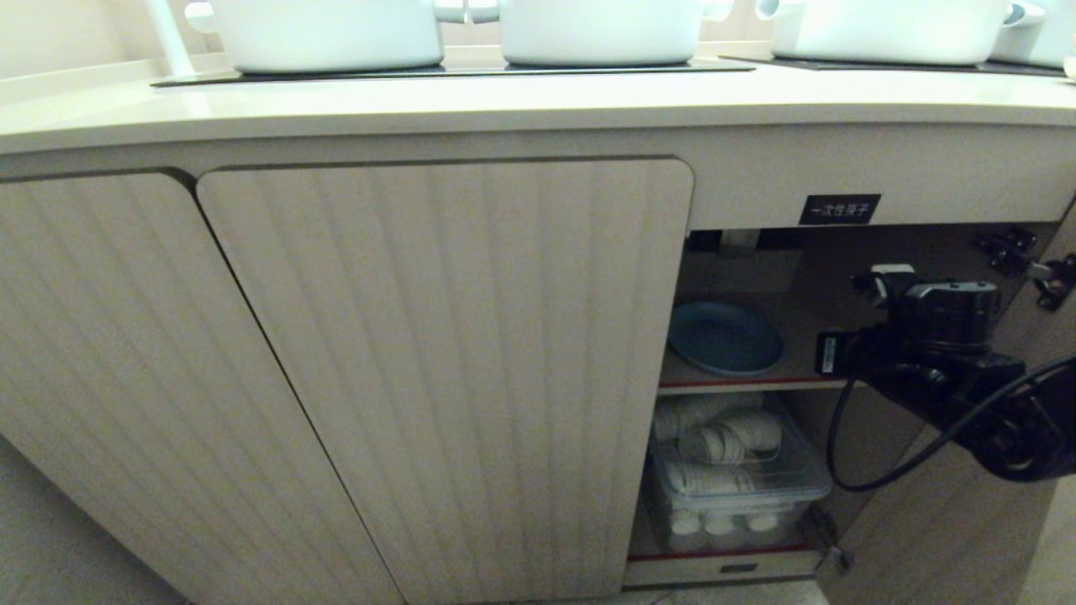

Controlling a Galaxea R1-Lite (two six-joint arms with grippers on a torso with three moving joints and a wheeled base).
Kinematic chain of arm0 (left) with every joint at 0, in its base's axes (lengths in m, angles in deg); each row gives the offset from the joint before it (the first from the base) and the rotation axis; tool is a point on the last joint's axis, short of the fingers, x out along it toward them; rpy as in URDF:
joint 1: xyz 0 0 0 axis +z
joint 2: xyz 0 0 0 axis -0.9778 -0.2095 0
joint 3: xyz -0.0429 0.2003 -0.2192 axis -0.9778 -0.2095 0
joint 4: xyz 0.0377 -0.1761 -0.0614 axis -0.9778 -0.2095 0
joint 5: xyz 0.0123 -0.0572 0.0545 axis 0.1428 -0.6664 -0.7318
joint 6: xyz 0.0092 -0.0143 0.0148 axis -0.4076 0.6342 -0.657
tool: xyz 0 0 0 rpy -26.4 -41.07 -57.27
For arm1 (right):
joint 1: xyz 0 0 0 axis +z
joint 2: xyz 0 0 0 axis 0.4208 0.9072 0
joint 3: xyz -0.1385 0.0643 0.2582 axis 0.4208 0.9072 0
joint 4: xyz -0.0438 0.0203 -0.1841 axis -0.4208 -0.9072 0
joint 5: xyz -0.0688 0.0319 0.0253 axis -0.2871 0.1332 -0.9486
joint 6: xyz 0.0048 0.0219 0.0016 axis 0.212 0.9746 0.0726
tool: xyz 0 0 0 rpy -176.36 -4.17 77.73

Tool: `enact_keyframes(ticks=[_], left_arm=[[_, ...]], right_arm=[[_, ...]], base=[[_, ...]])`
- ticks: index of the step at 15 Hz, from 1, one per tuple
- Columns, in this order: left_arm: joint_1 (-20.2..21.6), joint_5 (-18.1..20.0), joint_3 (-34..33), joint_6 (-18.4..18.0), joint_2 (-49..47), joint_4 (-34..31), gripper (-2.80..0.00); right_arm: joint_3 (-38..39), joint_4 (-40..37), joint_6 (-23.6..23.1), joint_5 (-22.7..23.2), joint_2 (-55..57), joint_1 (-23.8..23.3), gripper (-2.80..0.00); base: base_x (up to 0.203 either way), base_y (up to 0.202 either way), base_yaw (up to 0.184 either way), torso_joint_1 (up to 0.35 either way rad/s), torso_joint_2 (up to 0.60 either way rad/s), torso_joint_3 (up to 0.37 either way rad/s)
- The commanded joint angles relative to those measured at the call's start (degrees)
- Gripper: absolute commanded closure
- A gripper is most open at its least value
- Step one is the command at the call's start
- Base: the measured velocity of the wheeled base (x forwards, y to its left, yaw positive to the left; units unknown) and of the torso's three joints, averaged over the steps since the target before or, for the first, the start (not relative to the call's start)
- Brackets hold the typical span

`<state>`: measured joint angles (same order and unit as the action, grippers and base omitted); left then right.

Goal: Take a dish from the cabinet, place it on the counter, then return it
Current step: Take the plate from the cabinet

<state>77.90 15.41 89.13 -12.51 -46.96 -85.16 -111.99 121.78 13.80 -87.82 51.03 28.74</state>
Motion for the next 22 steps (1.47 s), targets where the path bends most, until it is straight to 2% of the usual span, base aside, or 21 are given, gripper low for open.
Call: enact_keyframes(ticks=[1,10,16,18,22], left_arm=[[0.0,0.0,0.0,0.0,0.02,0.0,0.0],[0.0,0.0,0.0,0.0,0.02,0.0,0.0],[0.0,-0.01,0.0,0.0,0.02,0.0,0.0],[0.0,0.0,0.0,0.0,0.02,0.0,0.0],[0.0,0.0,0.0,0.0,0.02,0.0,0.0]], right_arm=[[-2.32,0.36,-0.14,-0.46,3.16,0.01,0.0],[-13.25,3.16,-0.44,-0.87,12.61,0.01,0.0],[-21.09,5.17,-5.31,-0.8,18.14,-0.39,0.0],[-23.98,4.73,-5.46,-0.73,19.51,-0.65,0.0],[-24.93,3.44,-5.43,-0.69,20.61,-1.65,0.0]], base=[[0.0,0.0,0.0,0.0,0.0,0.0],[0.0,0.0,0.0,0.0,0.0,0.0],[0.0,0.0,0.0,0.0,0.0,0.0],[0.0,0.0,0.0,0.0,0.0,0.0],[0.0,0.0,0.0,0.0,0.0,0.0]])
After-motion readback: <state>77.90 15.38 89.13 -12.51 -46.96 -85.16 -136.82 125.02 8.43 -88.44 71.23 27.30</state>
